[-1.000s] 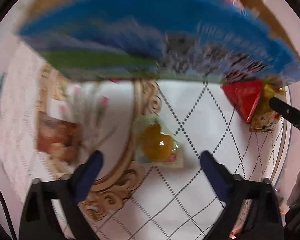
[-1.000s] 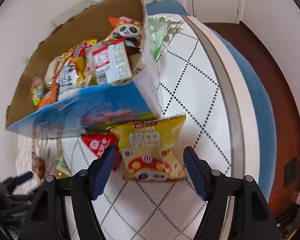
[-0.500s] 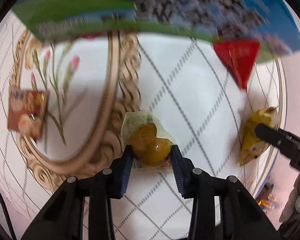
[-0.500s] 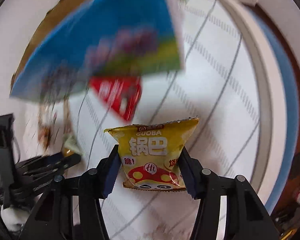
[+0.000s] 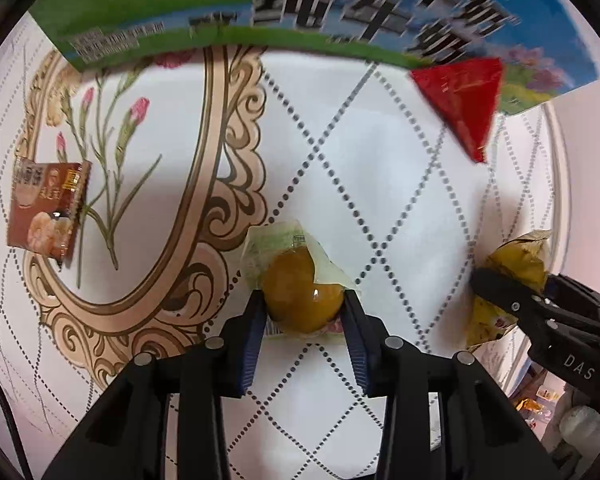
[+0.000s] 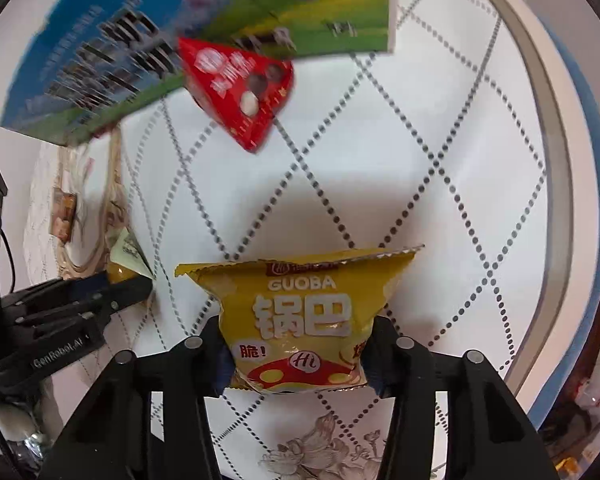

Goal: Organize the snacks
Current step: 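Carry both snacks into the box and open both tools, then move both open tools back over the last snacks, then grasp the brown biscuit pack with left tool while right tool grasps the red triangular pack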

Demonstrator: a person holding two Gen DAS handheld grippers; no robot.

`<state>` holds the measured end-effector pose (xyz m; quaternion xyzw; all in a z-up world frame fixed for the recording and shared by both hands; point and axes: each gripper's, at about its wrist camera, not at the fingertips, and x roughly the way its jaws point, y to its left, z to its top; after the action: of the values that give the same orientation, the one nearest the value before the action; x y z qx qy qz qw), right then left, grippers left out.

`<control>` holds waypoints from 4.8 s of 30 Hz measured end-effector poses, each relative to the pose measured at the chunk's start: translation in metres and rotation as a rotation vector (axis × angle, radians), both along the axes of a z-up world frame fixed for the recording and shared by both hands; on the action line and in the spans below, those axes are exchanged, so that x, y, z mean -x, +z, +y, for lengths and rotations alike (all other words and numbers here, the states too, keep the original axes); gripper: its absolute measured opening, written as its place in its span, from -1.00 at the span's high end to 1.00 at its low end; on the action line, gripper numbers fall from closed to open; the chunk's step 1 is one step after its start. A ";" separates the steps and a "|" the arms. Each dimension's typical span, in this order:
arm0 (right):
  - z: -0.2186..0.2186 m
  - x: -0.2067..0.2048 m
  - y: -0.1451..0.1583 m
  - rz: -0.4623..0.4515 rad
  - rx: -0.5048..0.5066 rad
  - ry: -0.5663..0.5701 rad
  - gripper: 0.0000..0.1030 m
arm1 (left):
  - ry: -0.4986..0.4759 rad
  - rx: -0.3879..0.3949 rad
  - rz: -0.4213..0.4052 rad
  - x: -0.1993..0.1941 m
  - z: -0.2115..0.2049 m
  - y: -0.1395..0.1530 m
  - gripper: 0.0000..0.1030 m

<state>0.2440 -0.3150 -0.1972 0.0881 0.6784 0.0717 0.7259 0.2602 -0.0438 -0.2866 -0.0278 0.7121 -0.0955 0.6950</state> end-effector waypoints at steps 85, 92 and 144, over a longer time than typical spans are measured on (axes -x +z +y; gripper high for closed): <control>0.012 -0.048 0.237 -0.553 0.208 -0.021 -1.00 | 0.122 -0.062 -0.630 -0.048 0.022 0.231 -0.85; 0.010 -0.025 0.256 -0.585 0.166 -0.033 -1.00 | 0.131 -0.060 -0.669 -0.027 0.020 0.242 -0.85; 0.027 -0.078 0.036 -0.289 0.078 -0.073 0.00 | 0.848 0.138 0.017 -0.057 0.207 -0.023 -0.24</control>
<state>0.3216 -0.2876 -0.1610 0.0732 0.5653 0.0305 0.8210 0.3168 0.1631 -0.3095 -0.3652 0.6353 0.1515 0.6634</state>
